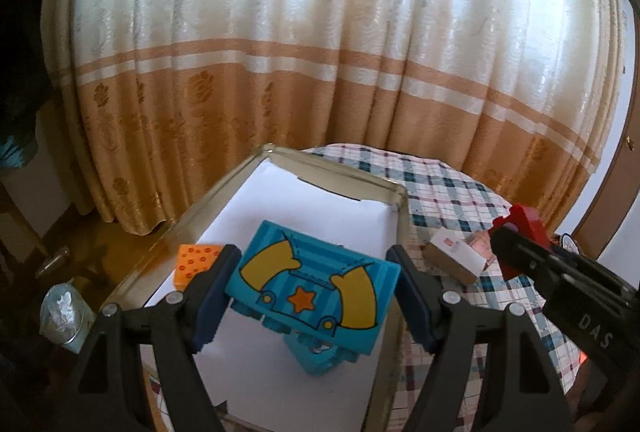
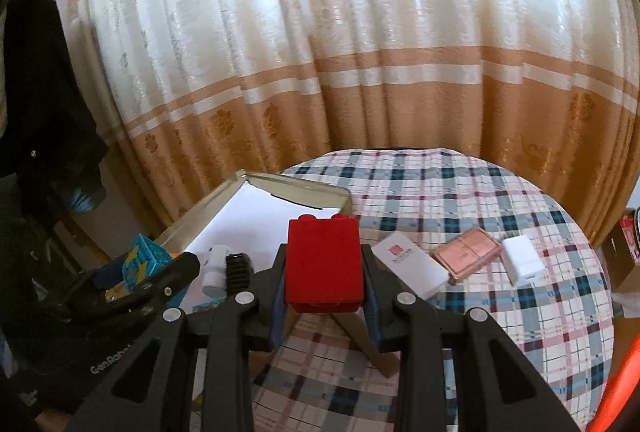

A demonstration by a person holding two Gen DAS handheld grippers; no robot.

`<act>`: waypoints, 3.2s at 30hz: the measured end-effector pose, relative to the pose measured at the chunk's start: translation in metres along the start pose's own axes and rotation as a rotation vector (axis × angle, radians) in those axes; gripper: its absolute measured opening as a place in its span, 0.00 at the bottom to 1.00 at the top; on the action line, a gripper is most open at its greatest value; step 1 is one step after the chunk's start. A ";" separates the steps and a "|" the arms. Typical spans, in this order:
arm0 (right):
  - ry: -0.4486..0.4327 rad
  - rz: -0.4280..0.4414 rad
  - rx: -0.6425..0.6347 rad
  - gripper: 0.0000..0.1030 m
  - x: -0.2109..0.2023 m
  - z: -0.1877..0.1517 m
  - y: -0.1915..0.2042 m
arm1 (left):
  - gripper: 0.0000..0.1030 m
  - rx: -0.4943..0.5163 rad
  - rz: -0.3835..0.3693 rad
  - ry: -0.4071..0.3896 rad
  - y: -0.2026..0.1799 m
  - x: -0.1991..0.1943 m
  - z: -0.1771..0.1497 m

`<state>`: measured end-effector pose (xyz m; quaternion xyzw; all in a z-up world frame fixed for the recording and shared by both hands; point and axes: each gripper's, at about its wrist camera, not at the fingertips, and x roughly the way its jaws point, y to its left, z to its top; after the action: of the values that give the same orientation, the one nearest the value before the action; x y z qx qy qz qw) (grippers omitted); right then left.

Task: Organize rigid objects
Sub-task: 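Lift and carry the red block and blue star block over the tin tray, then lower both blocks into the tray and open both grippers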

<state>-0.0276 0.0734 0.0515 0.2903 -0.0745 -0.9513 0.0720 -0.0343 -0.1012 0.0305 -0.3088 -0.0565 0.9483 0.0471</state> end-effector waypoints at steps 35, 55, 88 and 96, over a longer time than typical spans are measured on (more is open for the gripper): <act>0.047 -0.011 -0.128 0.33 0.070 0.008 0.065 | 0.73 -0.043 0.168 0.041 0.043 0.022 -0.002; 0.140 -0.042 -0.107 0.33 0.100 0.017 0.065 | 0.73 -0.038 0.221 0.082 0.050 0.034 -0.007; 0.133 0.180 0.022 0.67 0.100 0.020 0.052 | 0.99 0.039 0.338 0.045 0.029 0.040 -0.001; -0.020 0.122 0.049 0.67 0.066 0.013 0.036 | 0.99 0.028 0.314 0.020 0.024 0.032 0.000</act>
<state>-0.0858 0.0279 0.0324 0.2772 -0.1162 -0.9459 0.1221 -0.0615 -0.1206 0.0085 -0.3226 0.0062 0.9415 -0.0969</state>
